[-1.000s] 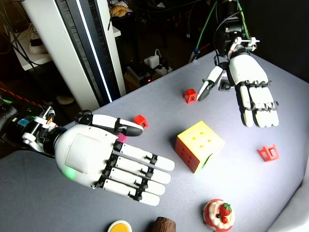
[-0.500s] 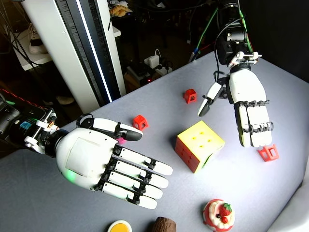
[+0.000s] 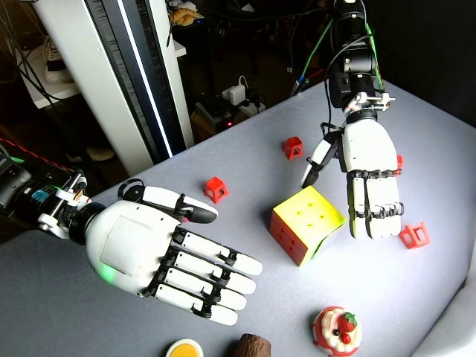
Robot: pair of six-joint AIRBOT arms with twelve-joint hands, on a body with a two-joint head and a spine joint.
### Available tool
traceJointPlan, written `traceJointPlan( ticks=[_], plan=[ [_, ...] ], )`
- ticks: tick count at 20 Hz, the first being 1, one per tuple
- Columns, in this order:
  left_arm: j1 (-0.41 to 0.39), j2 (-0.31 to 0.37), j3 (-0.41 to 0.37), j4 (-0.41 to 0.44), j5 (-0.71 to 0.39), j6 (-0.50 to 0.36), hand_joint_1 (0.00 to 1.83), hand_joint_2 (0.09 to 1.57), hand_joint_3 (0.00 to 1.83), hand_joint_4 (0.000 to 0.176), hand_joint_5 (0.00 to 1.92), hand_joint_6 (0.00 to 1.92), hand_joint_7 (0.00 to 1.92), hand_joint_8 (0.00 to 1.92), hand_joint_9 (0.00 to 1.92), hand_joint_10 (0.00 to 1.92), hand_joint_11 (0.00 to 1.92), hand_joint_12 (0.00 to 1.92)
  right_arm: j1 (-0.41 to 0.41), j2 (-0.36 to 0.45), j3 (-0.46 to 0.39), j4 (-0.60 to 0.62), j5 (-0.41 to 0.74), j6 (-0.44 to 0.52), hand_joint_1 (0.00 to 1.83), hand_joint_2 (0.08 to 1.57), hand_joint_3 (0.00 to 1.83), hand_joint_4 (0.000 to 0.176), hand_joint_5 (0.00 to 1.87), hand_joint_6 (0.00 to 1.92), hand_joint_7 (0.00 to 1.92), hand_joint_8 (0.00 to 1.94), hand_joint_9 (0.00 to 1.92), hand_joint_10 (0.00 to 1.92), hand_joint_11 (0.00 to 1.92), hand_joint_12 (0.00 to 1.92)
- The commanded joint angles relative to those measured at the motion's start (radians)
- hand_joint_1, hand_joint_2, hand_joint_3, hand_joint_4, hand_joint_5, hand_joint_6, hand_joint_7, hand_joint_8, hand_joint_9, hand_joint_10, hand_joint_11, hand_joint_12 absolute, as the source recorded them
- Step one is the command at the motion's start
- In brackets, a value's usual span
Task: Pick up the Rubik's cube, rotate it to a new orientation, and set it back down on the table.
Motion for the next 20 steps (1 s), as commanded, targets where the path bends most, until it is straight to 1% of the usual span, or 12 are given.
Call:
traceJointPlan(
  ticks=[1, 2, 3, 5, 6, 7, 9, 11, 12, 13, 17, 20],
  plan=[
    [-0.011, -0.007, 0.001, -0.008, -0.126, -0.009, 0.71, 0.80, 0.00, 0.054, 0.00, 0.00, 0.00, 0.00, 0.00, 0.00, 0.00, 0.01, 0.007, -0.002, 0.005, 0.002, 0.122, 0.006, 0.44, 1.28, 0.00, 0.000, 0.00, 0.00, 0.00, 0.00, 0.00, 0.00, 0.00, 0.00],
    [-0.011, -0.008, 0.001, -0.008, -0.130, -0.013, 0.67, 0.81, 0.00, 0.043, 0.00, 0.00, 0.00, 0.00, 0.00, 0.00, 0.00, 0.00, 0.006, -0.003, 0.005, 0.002, 0.122, 0.006, 0.43, 1.27, 0.00, 0.000, 0.00, 0.00, 0.00, 0.00, 0.00, 0.00, 0.00, 0.00],
    [-0.010, -0.008, 0.002, -0.008, -0.140, -0.022, 0.64, 0.82, 0.01, 0.043, 0.00, 0.00, 0.00, 0.00, 0.00, 0.00, 0.00, 0.00, 0.005, -0.003, 0.005, 0.002, 0.122, 0.006, 0.44, 1.27, 0.00, 0.000, 0.00, 0.00, 0.00, 0.00, 0.00, 0.00, 0.00, 0.00],
    [-0.009, -0.008, 0.002, -0.008, -0.143, -0.024, 0.57, 0.83, 0.01, 0.030, 0.00, 0.00, 0.00, 0.00, 0.00, 0.00, 0.00, 0.00, 0.004, -0.003, 0.005, 0.003, 0.122, 0.006, 0.44, 1.28, 0.00, 0.000, 0.00, 0.00, 0.00, 0.00, 0.00, 0.00, 0.00, 0.00],
    [-0.009, -0.008, 0.003, -0.008, -0.143, -0.024, 0.54, 0.82, 0.00, 0.032, 0.00, 0.00, 0.00, 0.00, 0.00, 0.00, 0.00, 0.00, 0.004, -0.004, 0.006, 0.004, 0.122, 0.006, 0.45, 1.28, 0.00, 0.000, 0.00, 0.00, 0.00, 0.00, 0.00, 0.00, 0.00, 0.00],
    [-0.010, -0.011, 0.006, -0.008, -0.140, -0.024, 0.53, 0.82, 0.00, 0.041, 0.00, 0.00, 0.00, 0.00, 0.00, 0.00, 0.00, 0.00, 0.003, -0.005, 0.006, 0.004, 0.122, 0.006, 0.46, 1.27, 0.00, 0.000, 0.00, 0.00, 0.00, 0.00, 0.00, 0.00, 0.00, 0.00],
    [-0.013, -0.025, 0.017, -0.005, -0.127, -0.024, 0.52, 0.82, 0.00, 0.022, 0.00, 0.00, 0.00, 0.00, 0.00, 0.00, 0.00, 0.00, 0.001, -0.007, 0.007, 0.004, 0.122, 0.006, 0.45, 1.27, 0.00, 0.000, 0.00, 0.00, 0.00, 0.00, 0.00, 0.00, 0.00, 0.00],
    [-0.014, -0.042, 0.030, -0.005, -0.112, -0.024, 0.55, 0.81, 0.00, 0.026, 0.00, 0.00, 0.00, 0.00, 0.00, 0.00, 0.00, 0.00, 0.000, -0.008, 0.008, 0.005, 0.123, 0.006, 0.43, 1.27, 0.00, 0.000, 0.00, 0.00, 0.00, 0.00, 0.00, 0.00, 0.00, 0.00],
    [-0.014, -0.050, 0.036, -0.005, -0.104, -0.024, 0.56, 0.81, 0.00, 0.017, 0.00, 0.00, 0.00, 0.00, 0.00, 0.00, 0.00, 0.00, -0.001, -0.009, 0.008, 0.005, 0.123, 0.006, 0.42, 1.27, 0.00, 0.000, 0.00, 0.00, 0.00, 0.00, 0.00, 0.00, 0.00, 0.00],
    [-0.014, -0.059, 0.042, -0.005, -0.096, -0.024, 0.53, 0.83, 0.01, 0.000, 0.00, 0.00, 0.00, 0.00, 0.00, 0.00, 0.00, 0.00, -0.002, -0.010, 0.009, 0.007, 0.123, 0.006, 0.41, 1.26, 0.00, 0.000, 0.00, 0.00, 0.00, 0.00, 0.00, 0.00, 0.00, 0.00],
    [-0.014, -0.083, 0.062, -0.006, -0.070, -0.025, 0.57, 0.85, 0.01, 0.000, 0.00, 0.00, 0.00, 0.00, 0.00, 0.00, 0.00, 0.00, -0.005, -0.011, 0.009, 0.007, 0.123, 0.006, 0.38, 1.27, 0.00, 0.000, 0.00, 0.00, 0.00, 0.00, 0.00, 0.00, 0.00, 0.00],
    [-0.017, -0.093, 0.070, -0.005, -0.059, -0.024, 0.59, 0.86, 0.02, 0.000, 0.00, 0.00, 0.00, 0.00, 0.00, 0.00, 0.00, 0.00, -0.008, -0.015, 0.011, 0.010, 0.123, 0.006, 0.42, 1.28, 0.00, 0.000, 0.00, 0.00, 0.00, 0.00, 0.00, 0.00, 0.00, 0.00]
  ],
)
